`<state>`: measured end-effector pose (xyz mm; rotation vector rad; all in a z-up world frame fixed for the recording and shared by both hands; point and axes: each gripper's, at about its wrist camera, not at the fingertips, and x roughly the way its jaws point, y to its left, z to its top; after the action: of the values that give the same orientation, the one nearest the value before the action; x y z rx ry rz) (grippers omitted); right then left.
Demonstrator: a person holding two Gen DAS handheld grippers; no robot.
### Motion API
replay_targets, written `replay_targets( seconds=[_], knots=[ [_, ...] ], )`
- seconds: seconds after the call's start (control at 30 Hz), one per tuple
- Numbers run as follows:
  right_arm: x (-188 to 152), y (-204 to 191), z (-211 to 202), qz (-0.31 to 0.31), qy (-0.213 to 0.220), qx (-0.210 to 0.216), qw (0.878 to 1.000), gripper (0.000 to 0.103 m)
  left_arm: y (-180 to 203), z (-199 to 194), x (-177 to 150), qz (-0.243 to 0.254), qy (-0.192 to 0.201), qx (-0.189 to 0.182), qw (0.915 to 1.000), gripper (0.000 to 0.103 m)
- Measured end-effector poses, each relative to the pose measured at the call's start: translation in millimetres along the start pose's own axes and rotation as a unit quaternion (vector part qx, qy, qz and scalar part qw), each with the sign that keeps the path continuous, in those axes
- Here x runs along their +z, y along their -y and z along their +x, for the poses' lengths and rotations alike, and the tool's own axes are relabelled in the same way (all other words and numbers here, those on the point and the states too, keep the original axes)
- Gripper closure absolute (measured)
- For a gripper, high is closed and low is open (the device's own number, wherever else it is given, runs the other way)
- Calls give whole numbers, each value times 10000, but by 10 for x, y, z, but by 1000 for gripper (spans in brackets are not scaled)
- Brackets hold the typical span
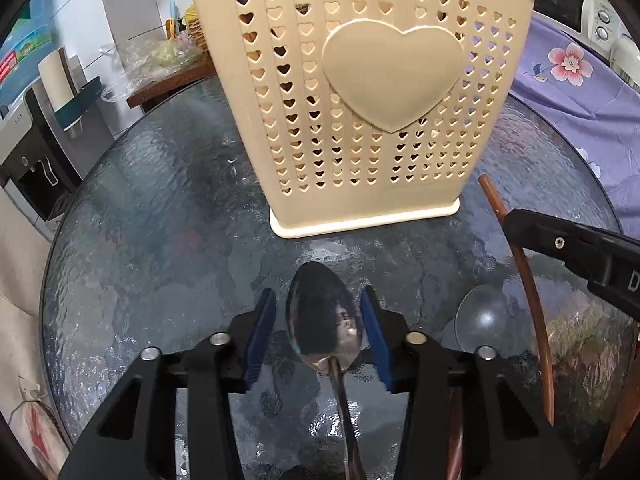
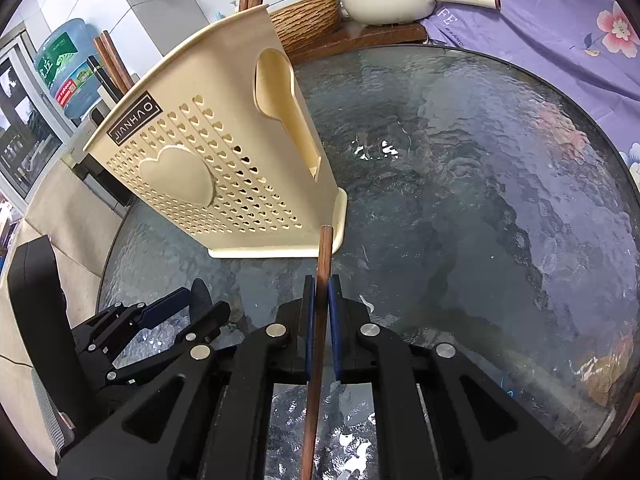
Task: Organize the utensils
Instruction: 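Close the left tool on the silver spoon, then lift the wooden chopstick with the right tool toward the holder while the left tool lifts the spoon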
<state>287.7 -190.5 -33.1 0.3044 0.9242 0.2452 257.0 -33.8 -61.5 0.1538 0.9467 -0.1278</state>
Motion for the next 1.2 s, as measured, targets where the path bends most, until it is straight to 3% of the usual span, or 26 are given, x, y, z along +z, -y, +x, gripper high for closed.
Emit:
replay_targets(
  seconds=[0.2,0.63,0.9,1.2],
  knots=[
    [-3,-28,-51,-70,112,95,9999,95,-43,-58,20,-133,81,-149,9998,66],
    [12,-218,-684,-692,838,574,9924,96,-155,-727,74,-189,1034,-547,9929,66],
    [0,-334,-1104,-971,1275,748,9842,96,-154,-961,102,-129,1320,-692,9887,67],
    [-15,-378,-1287,-1117,1498,788,9792,96,-116,-1111,110,-31,1515,-757,9856,67]
  ],
)
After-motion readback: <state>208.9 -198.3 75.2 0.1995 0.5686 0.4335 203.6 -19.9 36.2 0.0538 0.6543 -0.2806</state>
